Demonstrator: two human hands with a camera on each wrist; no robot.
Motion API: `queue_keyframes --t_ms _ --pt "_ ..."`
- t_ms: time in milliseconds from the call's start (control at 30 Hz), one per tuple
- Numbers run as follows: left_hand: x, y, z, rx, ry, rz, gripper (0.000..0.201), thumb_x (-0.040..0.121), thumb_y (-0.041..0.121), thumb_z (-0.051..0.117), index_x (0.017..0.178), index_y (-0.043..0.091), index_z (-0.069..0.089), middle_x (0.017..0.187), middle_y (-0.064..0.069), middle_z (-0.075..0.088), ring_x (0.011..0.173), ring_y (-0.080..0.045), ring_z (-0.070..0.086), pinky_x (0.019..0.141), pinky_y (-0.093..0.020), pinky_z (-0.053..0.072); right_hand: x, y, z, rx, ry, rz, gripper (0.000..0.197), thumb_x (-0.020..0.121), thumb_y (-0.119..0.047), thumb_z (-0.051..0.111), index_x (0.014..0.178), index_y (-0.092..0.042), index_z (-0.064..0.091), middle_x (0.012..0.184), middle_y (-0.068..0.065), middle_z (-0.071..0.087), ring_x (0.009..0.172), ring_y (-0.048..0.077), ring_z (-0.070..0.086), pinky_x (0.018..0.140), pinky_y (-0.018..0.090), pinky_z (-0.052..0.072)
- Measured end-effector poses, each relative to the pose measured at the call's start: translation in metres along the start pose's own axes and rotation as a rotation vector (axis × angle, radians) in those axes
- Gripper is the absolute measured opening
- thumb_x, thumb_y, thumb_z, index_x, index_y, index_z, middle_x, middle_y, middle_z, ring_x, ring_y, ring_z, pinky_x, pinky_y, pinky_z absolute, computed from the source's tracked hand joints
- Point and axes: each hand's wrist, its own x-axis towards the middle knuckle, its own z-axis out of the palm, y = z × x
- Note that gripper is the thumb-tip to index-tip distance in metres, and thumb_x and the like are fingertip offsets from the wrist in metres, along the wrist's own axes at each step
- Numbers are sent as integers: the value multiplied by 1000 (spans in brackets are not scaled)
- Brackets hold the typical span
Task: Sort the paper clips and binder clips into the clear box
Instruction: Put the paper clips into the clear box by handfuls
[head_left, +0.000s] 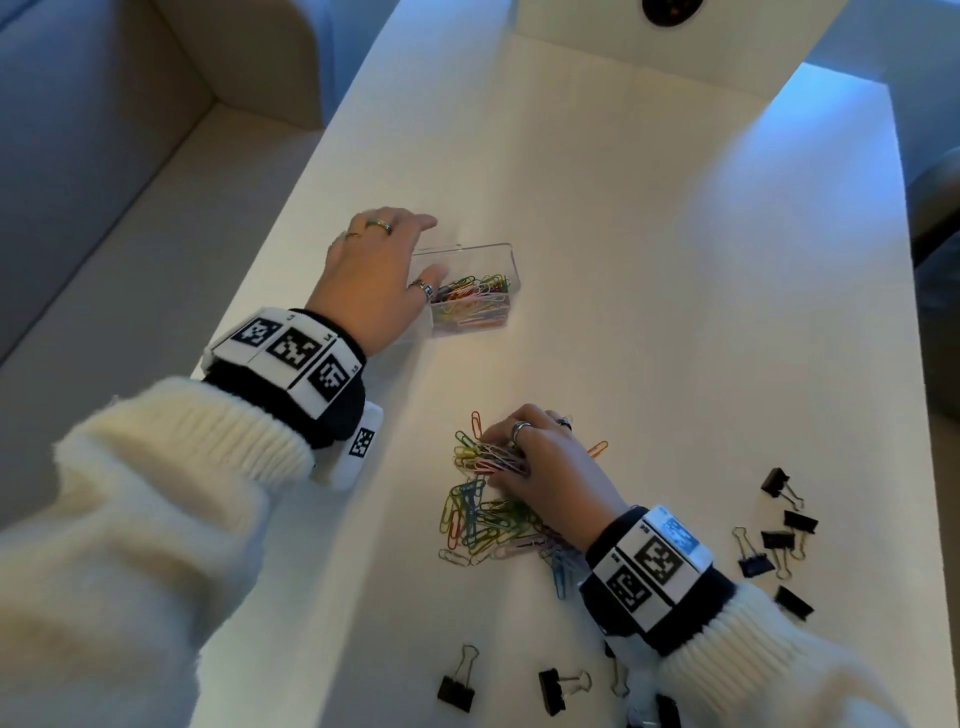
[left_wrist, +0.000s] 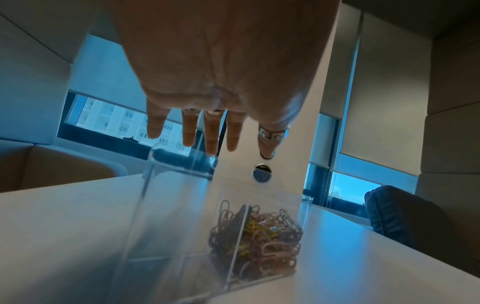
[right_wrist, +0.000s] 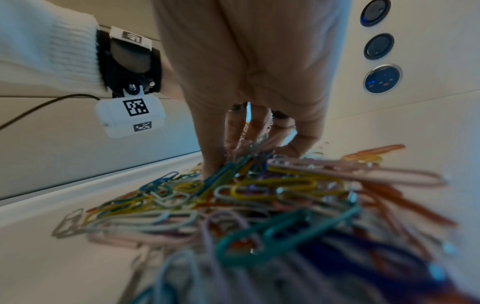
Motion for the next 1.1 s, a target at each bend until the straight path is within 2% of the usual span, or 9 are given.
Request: queue_keyframes --t_ms 133,300,400,500,567,633,733,967,1100 --pt "6 -4 7 34 -206 -71 65 87 51 48 139 18 29 143 -8 37 134 -26 27 112 -49 19 1 4 -3 67 54 -11 30 86 -18 60 116 -19 61 112 -3 57 103 14 52 93 21 40" --pt "0 -8 9 -87 -220 -91 67 81 41 64 135 19 31 125 -4 50 119 -22 40 100 -45 35 5 9 -12 118 77 24 24 84 -18 63 107 -14 67 104 -2 65 86 5 54 78 -2 34" --pt "-5 -9 10 -108 -223 -89 66 81 38 65 134 19 32 123 -3 49 116 -21 39 97 -46 38 8 12 -22 158 111 64 22 83 -17 65 104 -14 69 100 0 68 87 9 60 82 8 44" --pt "-11 -9 12 -104 -226 -72 64 82 38 63 134 19 31 123 -3 48 117 -21 36 96 -44 36 12 5 -39 194 170 61 21 82 -17 64 103 -14 68 90 -6 66 73 -1 57 69 -2 41" --pt "-14 -9 13 -97 -230 -59 63 83 38 62 134 20 30 123 -2 48 117 -20 35 95 -43 35 19 -5 -56 220 220 36 22 82 -18 64 103 -14 66 85 -7 64 66 -6 54 65 0 44" --pt "-16 -9 14 -98 -229 -51 62 83 37 62 133 20 30 123 -2 47 117 -20 35 95 -43 35 31 -17 -74 218 304 -19 21 82 -18 64 103 -14 67 82 -7 65 65 -1 55 64 5 47" --pt "-18 -9 15 -105 -227 -48 61 83 36 62 134 21 30 124 -1 47 117 -19 34 95 -41 34 54 -31 -89 192 412 -106 21 82 -14 65 102 -13 69 88 -3 67 75 8 59 71 7 44" --pt "-19 -10 15 -83 -239 -20 61 85 34 59 136 22 29 126 0 44 119 -20 33 94 -42 34 87 -39 -75 -117 210 -212 22 87 -14 58 107 -12 67 104 6 68 92 18 61 81 18 41" --pt "-19 -11 16 -89 -226 -11 62 85 37 59 136 21 29 126 1 44 120 -19 33 94 -39 34 78 -29 -77 -39 314 -257 31 83 -20 65 113 -13 64 110 3 67 97 16 62 87 18 39"
